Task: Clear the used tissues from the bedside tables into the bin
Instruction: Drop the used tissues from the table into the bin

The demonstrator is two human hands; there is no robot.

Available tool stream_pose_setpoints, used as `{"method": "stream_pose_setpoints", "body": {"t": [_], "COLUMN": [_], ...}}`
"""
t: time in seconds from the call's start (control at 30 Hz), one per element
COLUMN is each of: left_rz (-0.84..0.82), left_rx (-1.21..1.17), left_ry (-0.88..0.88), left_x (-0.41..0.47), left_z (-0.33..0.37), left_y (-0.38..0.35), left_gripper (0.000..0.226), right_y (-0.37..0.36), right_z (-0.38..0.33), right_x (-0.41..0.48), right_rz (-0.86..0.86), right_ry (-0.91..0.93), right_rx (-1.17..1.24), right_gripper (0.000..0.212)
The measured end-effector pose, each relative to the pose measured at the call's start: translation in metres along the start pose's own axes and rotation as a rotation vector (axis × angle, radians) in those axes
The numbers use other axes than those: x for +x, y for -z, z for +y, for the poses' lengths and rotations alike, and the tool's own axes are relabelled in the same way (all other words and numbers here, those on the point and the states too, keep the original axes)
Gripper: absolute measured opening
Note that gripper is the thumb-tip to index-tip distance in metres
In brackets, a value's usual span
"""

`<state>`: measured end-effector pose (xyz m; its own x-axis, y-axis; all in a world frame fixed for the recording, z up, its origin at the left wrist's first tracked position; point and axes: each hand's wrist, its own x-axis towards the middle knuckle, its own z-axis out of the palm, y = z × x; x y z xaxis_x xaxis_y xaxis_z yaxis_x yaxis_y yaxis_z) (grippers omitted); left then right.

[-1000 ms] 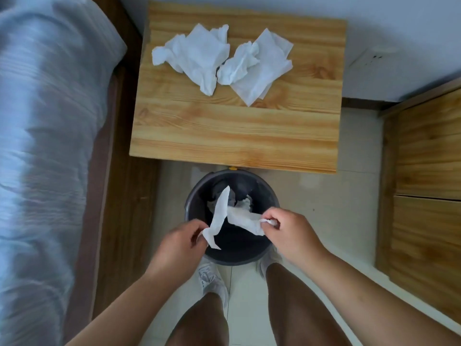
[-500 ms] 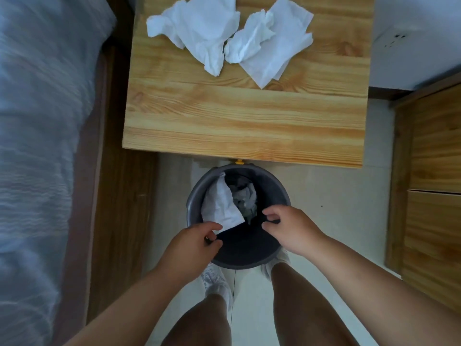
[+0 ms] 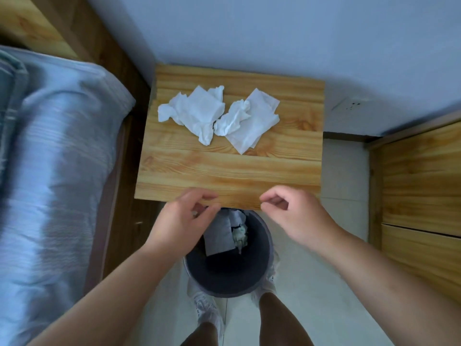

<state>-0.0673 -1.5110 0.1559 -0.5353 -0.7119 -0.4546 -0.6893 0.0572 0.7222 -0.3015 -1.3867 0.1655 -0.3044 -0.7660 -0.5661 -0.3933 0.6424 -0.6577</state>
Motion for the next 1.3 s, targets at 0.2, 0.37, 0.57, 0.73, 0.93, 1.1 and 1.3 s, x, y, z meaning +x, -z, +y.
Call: {"method": "stream_pose_setpoints", "body": {"t": [0.2, 0.37, 0.57, 0.73, 0.93, 1.1, 1.3], "left_rz": [0.175, 0.379, 0.291, 0.216, 0.366, 0.487, 0.543], "left_rx": [0.087, 0.404, 0.611, 0.599, 0.56, 0.439, 0.244], "left_ry": [-0.063, -0.13, -0.008, 0.046, -0.044, -0.112, -0.036], "left_x": [0.068, 0.117, 0.147, 0.154, 0.15, 0.139, 0.115], "left_z": [0.033, 0.038, 0.04, 0.039, 0.041, 0.055, 0.071], "left_y": [0.023, 0.037, 0.044, 0.037, 0.034, 0.043, 0.051], "left_gripper": [0.026, 0.046, 0.072, 0.062, 0.019, 0.022, 0.023], "right_y": [0.055, 0.066, 0.059, 0.057, 0.064, 0.07, 0.083], "right_z": [-0.02, -0.028, -0.035, -0.031, -0.025, -0.03, -0.039], "right_x": [0.065, 0.12, 0.153, 0.16, 0.156, 0.14, 0.117], "right_rz": [0.15, 0.261, 0.251, 0.151, 0.265, 0.345, 0.429], "right_ry": [0.084, 0.157, 0.195, 0.198, 0.318, 0.382, 0.437], "right_rx": [-0.018, -0.134, -0.348, -0.462, -0.434, -0.314, -0.204], "right_gripper": [0.01, 0.034, 0.059, 0.058, 0.012, 0.006, 0.007]}}
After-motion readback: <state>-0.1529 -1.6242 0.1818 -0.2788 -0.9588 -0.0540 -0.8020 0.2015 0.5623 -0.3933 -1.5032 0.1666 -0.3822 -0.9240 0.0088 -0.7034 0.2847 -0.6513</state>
